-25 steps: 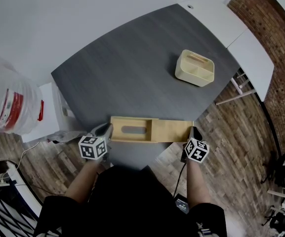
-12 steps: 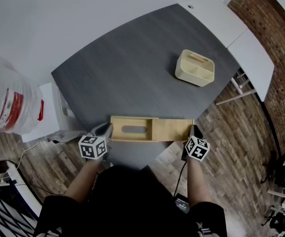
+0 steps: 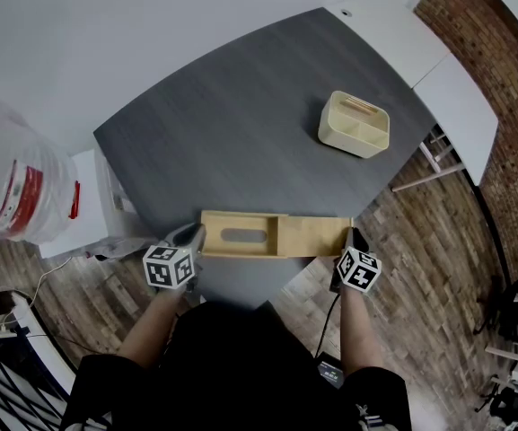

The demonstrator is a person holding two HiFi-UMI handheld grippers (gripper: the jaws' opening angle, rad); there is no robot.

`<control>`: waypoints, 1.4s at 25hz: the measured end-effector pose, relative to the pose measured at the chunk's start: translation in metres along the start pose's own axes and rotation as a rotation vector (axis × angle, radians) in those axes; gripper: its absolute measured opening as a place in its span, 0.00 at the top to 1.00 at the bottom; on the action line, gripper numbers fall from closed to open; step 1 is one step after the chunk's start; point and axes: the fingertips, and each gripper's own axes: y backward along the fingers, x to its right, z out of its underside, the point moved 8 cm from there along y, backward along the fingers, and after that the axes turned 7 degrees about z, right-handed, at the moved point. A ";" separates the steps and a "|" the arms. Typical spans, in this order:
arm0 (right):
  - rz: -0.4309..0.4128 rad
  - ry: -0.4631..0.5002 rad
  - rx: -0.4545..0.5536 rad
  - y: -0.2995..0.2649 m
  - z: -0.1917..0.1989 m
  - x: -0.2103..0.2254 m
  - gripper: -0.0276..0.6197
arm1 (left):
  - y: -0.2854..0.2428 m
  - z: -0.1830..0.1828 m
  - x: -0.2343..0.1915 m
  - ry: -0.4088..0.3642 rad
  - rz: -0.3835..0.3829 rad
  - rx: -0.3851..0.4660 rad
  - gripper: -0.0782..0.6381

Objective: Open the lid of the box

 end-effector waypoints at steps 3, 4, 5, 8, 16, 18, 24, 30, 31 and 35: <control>-0.001 -0.005 0.015 0.001 0.001 0.001 0.89 | 0.000 0.000 -0.001 -0.002 0.002 0.000 0.83; 0.003 -0.008 0.021 0.001 0.001 0.001 0.88 | -0.001 0.000 0.000 -0.009 -0.001 0.000 0.83; 0.009 -0.012 0.029 0.002 0.000 0.002 0.87 | -0.001 0.000 0.000 -0.021 -0.004 -0.001 0.83; 0.024 -0.012 0.071 0.006 -0.005 0.002 0.81 | -0.003 -0.002 0.001 -0.056 -0.009 0.006 0.83; 0.001 0.032 0.254 0.064 -0.017 -0.030 0.80 | 0.030 -0.023 0.008 -0.120 0.072 0.197 0.77; -0.030 0.034 0.281 0.084 -0.014 -0.043 0.83 | 0.046 -0.026 0.010 -0.143 0.102 0.249 0.78; -0.172 0.032 0.373 0.149 -0.001 -0.081 0.90 | 0.087 -0.037 0.018 -0.253 0.213 0.348 0.85; -0.280 0.027 0.441 0.199 0.012 -0.106 0.95 | 0.121 -0.030 0.044 -0.368 0.305 0.395 0.89; -0.292 0.022 0.449 0.204 0.014 -0.107 0.95 | 0.125 -0.027 0.049 -0.393 0.321 0.399 0.89; -0.348 0.054 0.481 0.219 0.016 -0.112 0.95 | 0.140 -0.014 0.063 -0.459 0.366 0.415 0.89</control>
